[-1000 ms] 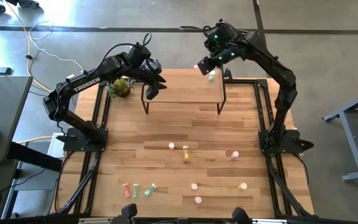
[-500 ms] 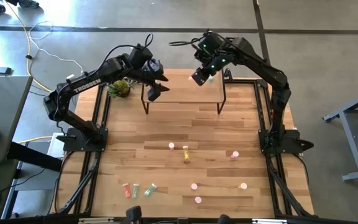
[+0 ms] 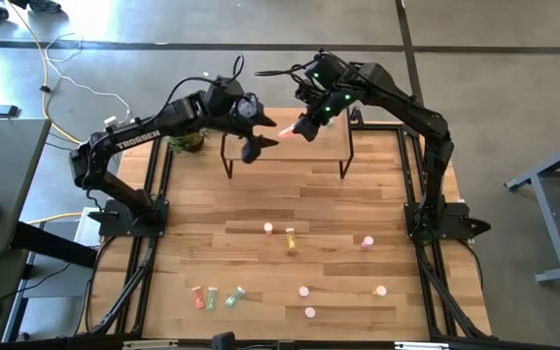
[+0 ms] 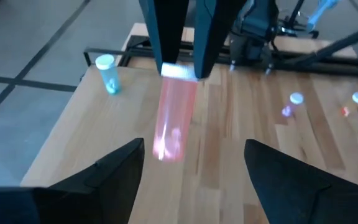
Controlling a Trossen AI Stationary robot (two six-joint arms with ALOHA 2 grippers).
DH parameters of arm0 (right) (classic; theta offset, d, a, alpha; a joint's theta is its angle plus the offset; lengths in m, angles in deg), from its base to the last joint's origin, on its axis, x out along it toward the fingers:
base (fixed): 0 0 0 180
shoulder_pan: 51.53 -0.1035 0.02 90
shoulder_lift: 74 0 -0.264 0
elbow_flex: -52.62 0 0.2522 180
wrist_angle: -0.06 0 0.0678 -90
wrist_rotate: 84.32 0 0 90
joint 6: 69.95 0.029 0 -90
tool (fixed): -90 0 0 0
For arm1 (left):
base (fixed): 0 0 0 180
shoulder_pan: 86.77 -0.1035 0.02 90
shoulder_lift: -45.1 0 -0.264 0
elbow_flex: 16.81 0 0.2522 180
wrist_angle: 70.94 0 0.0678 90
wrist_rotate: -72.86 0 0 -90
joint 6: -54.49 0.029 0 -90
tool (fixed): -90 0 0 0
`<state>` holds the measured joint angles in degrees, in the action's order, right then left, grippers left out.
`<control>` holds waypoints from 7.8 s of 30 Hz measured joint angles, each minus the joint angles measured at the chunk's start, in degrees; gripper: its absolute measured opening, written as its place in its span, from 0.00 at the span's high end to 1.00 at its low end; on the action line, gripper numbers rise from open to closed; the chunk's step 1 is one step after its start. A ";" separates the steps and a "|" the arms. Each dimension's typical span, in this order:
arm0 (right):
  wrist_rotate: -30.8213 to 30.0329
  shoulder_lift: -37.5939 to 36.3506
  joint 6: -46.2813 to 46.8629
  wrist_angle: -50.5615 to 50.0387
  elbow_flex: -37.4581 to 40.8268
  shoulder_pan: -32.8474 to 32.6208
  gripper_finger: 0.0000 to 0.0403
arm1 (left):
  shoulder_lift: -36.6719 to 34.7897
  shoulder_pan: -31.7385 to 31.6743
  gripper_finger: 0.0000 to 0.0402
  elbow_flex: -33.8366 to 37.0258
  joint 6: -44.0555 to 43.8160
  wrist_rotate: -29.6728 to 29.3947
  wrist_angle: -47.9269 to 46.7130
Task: Pick and place medicine bottles onto shelf by color
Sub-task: Put the top red pill bottle on the shelf
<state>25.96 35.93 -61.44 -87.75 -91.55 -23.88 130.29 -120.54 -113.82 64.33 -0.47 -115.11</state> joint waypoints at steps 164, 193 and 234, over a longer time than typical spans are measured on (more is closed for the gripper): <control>-9.31 -1.11 8.03 11.10 -3.67 -0.28 0.52 | 2.21 5.32 0.78 22.67 -17.10 -24.18 63.79; -9.21 -0.79 8.00 10.69 -3.67 -0.29 0.74 | 2.09 5.25 0.57 22.62 -16.71 -19.19 62.70; -13.30 -10.45 -2.97 6.85 10.66 3.59 0.74 | -4.55 3.35 0.41 22.62 -14.22 -19.54 54.90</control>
<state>12.67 25.47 -64.41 -80.90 -80.90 -20.29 125.74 -117.19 -91.19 50.11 -20.01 -60.21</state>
